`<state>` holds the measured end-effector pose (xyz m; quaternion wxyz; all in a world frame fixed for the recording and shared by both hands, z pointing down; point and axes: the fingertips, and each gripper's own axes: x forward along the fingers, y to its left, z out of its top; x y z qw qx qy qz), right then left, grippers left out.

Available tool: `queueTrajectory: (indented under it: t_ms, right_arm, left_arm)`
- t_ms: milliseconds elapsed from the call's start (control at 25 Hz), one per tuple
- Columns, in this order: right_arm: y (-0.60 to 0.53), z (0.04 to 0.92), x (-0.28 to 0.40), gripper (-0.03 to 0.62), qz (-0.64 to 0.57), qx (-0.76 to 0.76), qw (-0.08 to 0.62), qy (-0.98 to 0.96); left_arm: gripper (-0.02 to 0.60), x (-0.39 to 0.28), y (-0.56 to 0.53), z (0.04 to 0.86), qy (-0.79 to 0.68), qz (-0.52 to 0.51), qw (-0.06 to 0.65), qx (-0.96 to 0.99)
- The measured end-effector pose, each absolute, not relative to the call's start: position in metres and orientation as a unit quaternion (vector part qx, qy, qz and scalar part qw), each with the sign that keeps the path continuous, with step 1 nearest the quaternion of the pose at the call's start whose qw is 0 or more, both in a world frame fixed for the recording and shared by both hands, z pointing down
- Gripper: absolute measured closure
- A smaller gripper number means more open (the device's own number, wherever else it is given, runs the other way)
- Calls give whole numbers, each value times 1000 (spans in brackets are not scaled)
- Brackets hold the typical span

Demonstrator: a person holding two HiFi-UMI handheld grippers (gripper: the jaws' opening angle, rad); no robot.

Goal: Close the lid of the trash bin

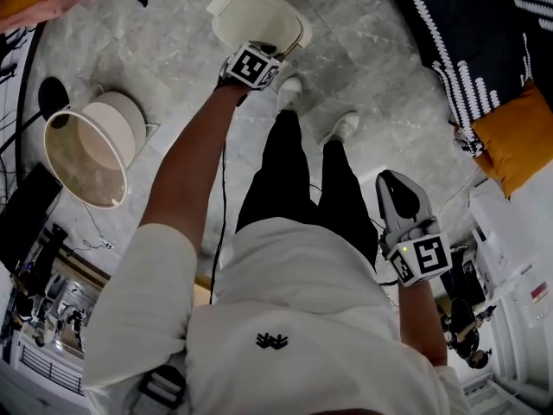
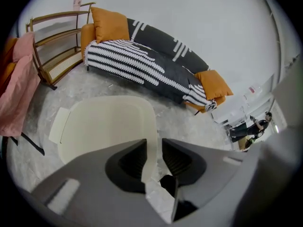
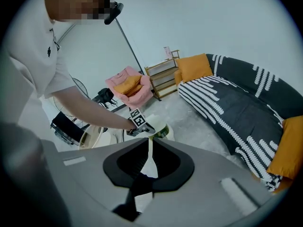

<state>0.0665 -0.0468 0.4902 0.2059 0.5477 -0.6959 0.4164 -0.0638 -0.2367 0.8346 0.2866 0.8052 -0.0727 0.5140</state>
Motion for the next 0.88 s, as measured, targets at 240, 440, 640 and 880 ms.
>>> queueTrajectory:
  t_ms: [240,440,640,880]
  right_arm:
    - [-48,502,73,568,425,545,209,-692]
    - [-48,509,75,568,429,543,213,-690]
    - [-49,519,75,568,434,541,215,-687]
    - [-45,526,78,568,440,543,218,-681]
  left_arm:
    - [434,-55,-230,860,-68,524,291,798]
    - [434,-53,-221,876,-56,528,291,796]
    - [434,-47,-216,892,-38,534,286,794]
    - [422,-41,-212,908,-32,542,282,791]
